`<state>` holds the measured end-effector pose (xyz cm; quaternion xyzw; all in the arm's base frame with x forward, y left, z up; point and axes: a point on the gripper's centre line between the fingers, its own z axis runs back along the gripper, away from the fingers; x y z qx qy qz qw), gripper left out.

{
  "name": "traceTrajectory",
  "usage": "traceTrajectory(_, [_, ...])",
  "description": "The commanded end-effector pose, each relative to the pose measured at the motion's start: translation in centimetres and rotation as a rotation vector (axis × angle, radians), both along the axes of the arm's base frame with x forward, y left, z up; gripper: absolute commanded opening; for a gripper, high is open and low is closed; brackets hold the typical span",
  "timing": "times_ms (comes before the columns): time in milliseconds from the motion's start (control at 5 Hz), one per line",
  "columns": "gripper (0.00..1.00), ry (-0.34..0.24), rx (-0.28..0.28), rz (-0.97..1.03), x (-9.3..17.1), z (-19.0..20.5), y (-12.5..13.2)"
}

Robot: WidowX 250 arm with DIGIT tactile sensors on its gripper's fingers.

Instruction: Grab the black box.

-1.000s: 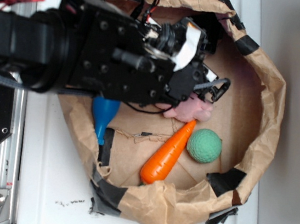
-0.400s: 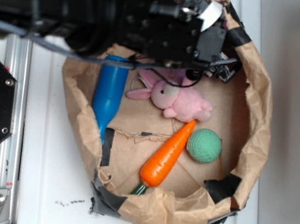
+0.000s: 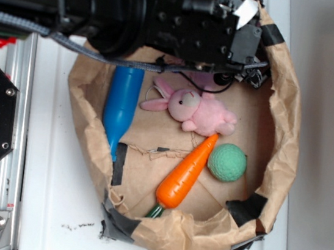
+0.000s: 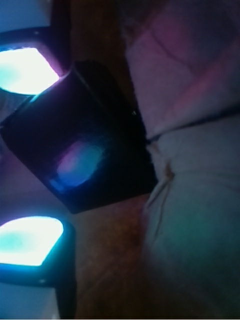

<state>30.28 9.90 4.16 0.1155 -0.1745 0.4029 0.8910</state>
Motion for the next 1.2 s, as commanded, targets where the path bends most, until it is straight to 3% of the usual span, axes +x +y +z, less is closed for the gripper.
traceTrajectory(0, [1.0,-0.063,0.019,-0.018,1.7,1.4,2.3])
traceTrajectory(200, [1.0,-0.033,0.037,-0.053,2.1,0.5,2.4])
traceTrajectory(400, [0.0,-0.025,0.057,-0.028,1.8,0.0,2.4])
traceTrajectory(600, [0.0,-0.037,0.059,-0.041,1.2,0.3,1.9])
traceTrajectory(800, [0.0,-0.034,0.027,-0.047,0.6,0.9,1.3])
traceTrajectory(1000, [0.0,-0.044,-0.08,-0.088,-1.0,3.0,-0.8])
